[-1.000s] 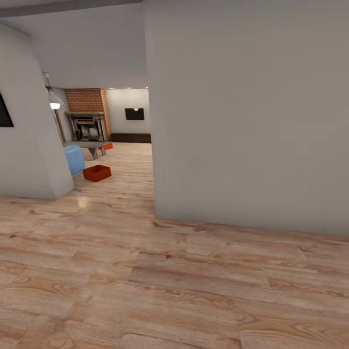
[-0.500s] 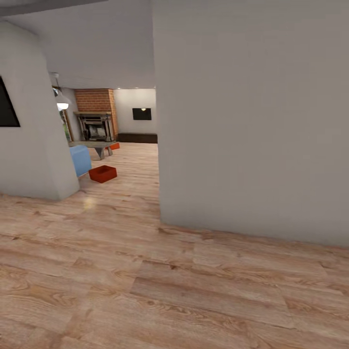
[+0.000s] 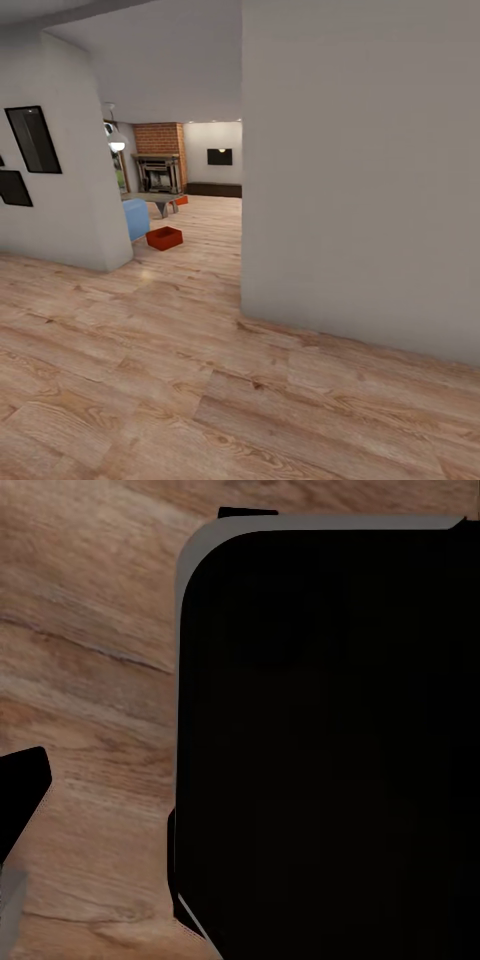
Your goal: Move the two storage containers from the living room to the garage. In the garage, place one container on the floor and stack the other container on top of it (either order is fine).
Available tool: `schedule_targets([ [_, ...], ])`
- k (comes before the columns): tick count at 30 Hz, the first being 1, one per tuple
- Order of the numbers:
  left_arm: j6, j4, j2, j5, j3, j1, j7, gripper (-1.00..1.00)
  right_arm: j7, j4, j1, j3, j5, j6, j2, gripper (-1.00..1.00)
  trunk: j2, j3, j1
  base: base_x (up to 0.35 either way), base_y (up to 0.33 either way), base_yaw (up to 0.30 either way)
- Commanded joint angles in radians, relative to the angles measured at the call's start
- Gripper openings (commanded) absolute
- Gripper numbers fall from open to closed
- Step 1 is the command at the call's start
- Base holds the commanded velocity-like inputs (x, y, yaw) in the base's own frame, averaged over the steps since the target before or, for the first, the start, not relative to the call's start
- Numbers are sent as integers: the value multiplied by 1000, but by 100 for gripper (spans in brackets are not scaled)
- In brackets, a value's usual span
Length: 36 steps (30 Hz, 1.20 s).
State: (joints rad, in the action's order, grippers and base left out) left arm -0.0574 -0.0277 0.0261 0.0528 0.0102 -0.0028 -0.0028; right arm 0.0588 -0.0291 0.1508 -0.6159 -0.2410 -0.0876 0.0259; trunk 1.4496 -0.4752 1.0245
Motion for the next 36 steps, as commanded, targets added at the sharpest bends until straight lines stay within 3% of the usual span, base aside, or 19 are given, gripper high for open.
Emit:
schedule_targets([
  [1, -2, 0, 0, 5, 0, 0, 0, 100, 6, -3, 1, -7, -12, -6, 0, 100, 0, -1, 1, 321, 0, 35],
  [25, -2, 0, 0, 5, 0, 0, 0, 100, -1, -3, 1, -7, -16, -3, -2, 100, 0, -1, 1, 321, 0, 4],
  [36, -2, 0, 0, 5, 0, 0, 0, 100, -3, -3, 1, -7, -6, -6, -1, 100, 0, -1, 1, 321, 0, 223],
])
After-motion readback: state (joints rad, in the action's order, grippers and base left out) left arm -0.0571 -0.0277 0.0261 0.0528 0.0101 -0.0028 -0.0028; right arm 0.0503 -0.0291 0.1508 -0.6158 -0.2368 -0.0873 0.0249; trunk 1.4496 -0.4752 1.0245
